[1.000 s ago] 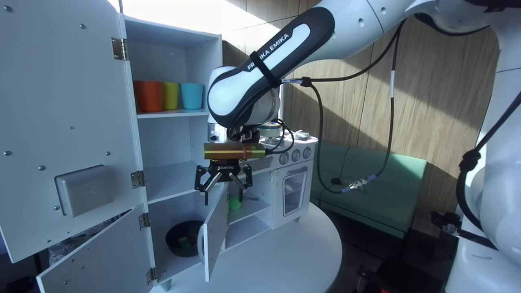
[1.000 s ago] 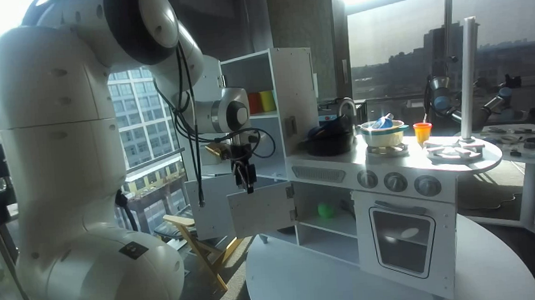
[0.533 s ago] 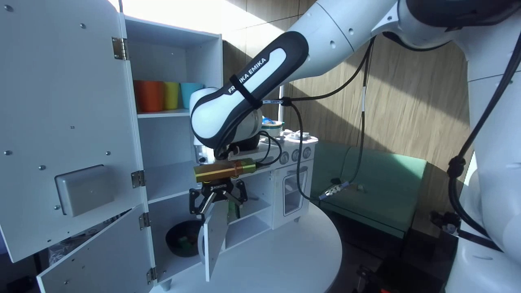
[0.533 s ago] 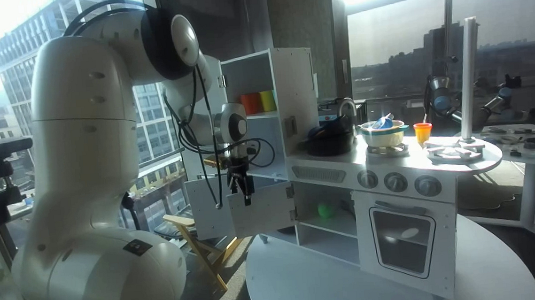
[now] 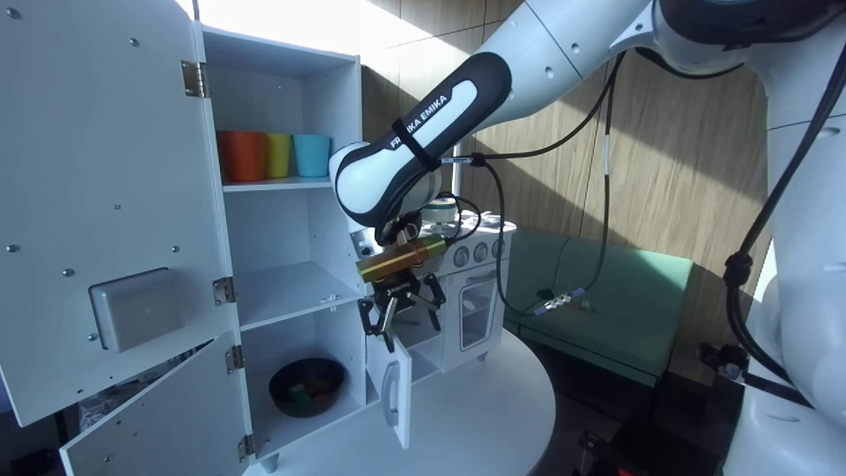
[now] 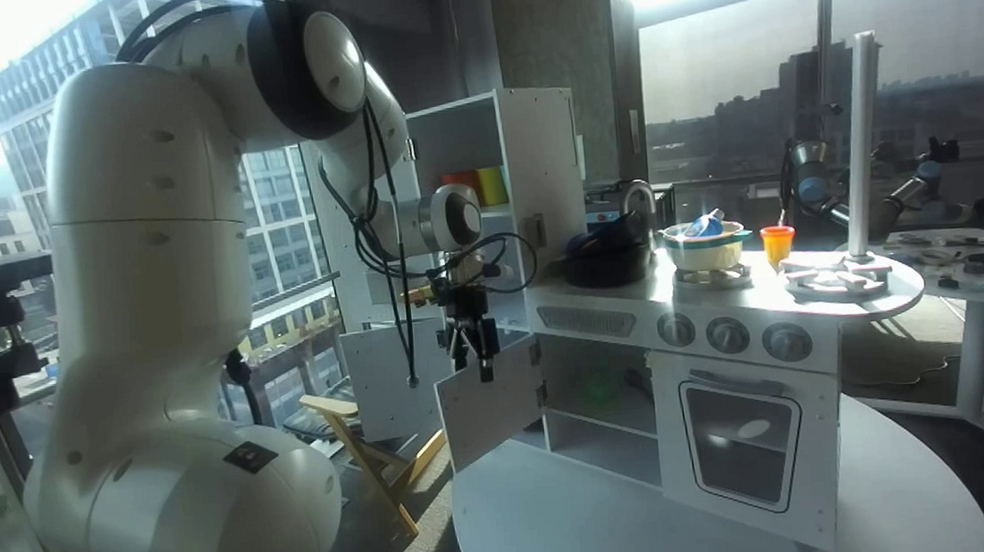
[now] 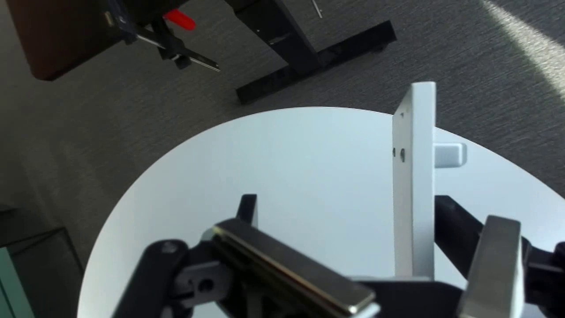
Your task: Close the bottom cabinet door to the far right, close the cabinet door directly under the sink, close the bottom refrigerator door, close the top refrigerator door
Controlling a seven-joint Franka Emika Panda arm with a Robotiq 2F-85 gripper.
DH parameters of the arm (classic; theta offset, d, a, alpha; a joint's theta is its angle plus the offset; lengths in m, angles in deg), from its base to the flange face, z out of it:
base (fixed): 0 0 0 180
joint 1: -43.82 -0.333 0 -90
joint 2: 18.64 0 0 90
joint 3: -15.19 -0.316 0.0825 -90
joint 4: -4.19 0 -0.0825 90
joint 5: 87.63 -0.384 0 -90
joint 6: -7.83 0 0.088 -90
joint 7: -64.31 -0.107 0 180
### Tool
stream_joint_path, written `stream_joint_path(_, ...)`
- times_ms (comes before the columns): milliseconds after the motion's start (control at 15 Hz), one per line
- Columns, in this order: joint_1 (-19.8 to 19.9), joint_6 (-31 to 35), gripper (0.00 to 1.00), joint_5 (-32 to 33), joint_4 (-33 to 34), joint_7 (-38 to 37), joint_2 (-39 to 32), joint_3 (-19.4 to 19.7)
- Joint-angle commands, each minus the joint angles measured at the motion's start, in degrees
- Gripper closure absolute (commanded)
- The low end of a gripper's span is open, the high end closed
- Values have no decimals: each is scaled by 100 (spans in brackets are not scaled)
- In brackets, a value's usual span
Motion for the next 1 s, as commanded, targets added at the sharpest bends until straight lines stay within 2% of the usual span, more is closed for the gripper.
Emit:
stream_joint_path(0, 226, -324, 0, 474, -260, -63, 252, 293)
stream_joint_path(200, 399, -489, 0, 1161, -289, -299, 284, 553)
stream_joint_path(333, 515, -575, 0, 1229, -275, -269, 368, 614)
stream_joint_path(733, 505, -811, 0, 213, -178, 238, 885, 265)
stream_joint_path(933, 466, -790, 0, -168, -119, 391, 883, 73)
